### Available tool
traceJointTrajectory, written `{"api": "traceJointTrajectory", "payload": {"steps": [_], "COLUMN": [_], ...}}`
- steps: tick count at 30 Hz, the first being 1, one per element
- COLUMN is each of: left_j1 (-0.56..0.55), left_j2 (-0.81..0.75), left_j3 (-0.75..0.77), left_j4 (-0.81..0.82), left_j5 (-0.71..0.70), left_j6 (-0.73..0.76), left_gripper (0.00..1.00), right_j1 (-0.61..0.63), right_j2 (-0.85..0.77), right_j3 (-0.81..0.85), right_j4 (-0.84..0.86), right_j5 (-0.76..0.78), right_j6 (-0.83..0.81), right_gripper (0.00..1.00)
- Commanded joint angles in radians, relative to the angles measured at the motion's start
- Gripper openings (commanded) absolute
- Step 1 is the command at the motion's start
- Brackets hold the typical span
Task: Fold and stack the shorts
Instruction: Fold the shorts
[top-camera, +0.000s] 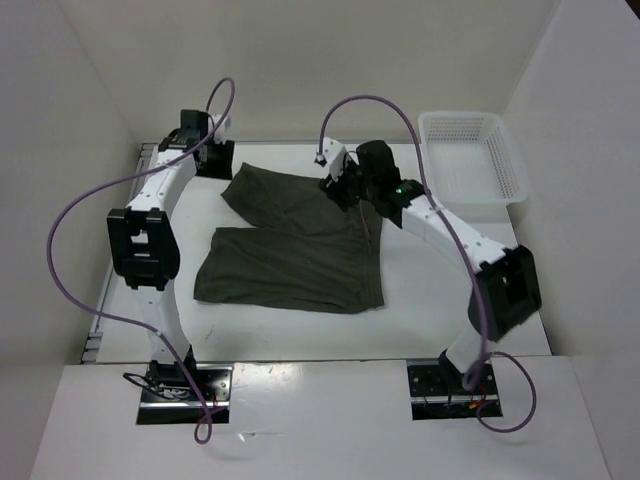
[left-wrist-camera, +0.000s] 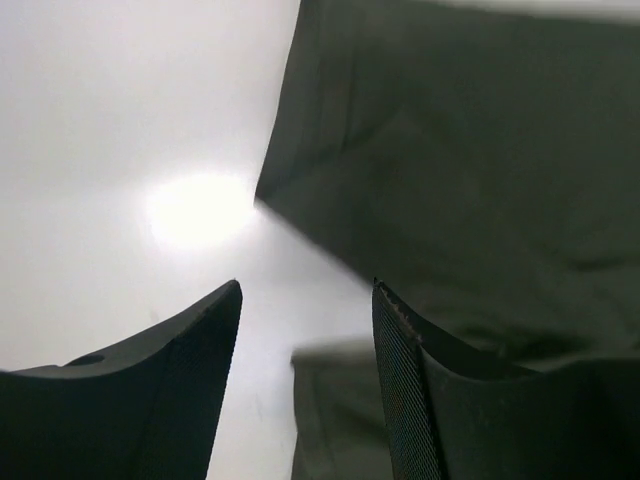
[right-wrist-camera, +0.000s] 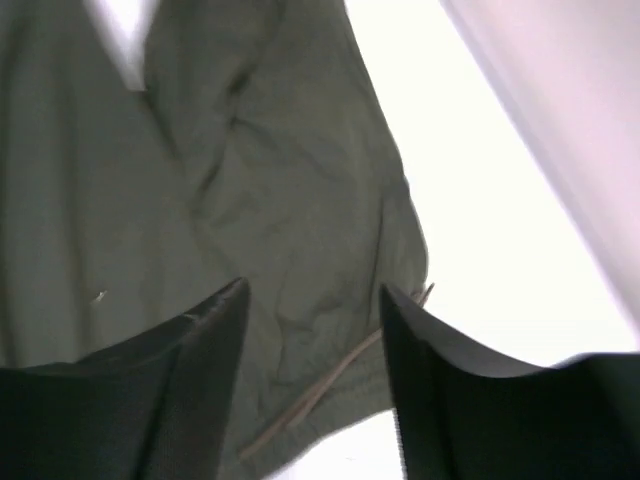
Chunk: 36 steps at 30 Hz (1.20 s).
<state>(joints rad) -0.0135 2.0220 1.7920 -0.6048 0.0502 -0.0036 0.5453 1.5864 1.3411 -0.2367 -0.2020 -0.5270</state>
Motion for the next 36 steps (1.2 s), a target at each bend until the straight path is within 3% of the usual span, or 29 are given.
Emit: {"api": "traceJointTrajectory", "payload": {"steps": [1,5,12,18,29,31,33,36], "left_j1": [-0.06,-0.117,-0.151,-0.16,-0.169,-0.169,-0.169,-0.169], "left_j2": [0.13,0.248,0.403,0.425,0.463,0.463,0.463,0.463], "left_j3": [0.137,0.28,0.443,0.443,0.388,0.388,0.388,0.377], "left_j4": [0.004,0.004,0.004,-0.007,-0.006,-0.006,-0.006,-0.015], "left_j5": [0.056,0.034,-0.044,-0.09,-0.153,-0.153,-0.153,-0.144], "left_j6": [0.004,0.004,0.004,0.004,0.004,0.004,0.004,0.004], "left_gripper": [0.63,0.66,0.67,0.59,0.59,0.54,0.39,0.3], "right_j1": [-0.105,-0.166,-0.209,-0.229,-0.229,-0.229,-0.229,-0.239], "right_j2": [0.171,0.331,0.543,0.61,0.629,0.638,0.647,0.647], "right_j3": [0.102,0.222,0.432,0.452,0.374,0.363,0.352,0.352], "right_j4": [0.063,0.088,0.065,0.065,0.076,0.085,0.085,0.076], "right_j5": [-0.008,0.041,0.188,0.236,0.227,0.256,0.266,0.213], "right_j6": [0.214,0.387,0.507,0.507,0.46,0.446,0.43,0.406], "right_gripper": [0.56,0.52,0.51,0.5,0.5,0.51,0.51,0.51]}}
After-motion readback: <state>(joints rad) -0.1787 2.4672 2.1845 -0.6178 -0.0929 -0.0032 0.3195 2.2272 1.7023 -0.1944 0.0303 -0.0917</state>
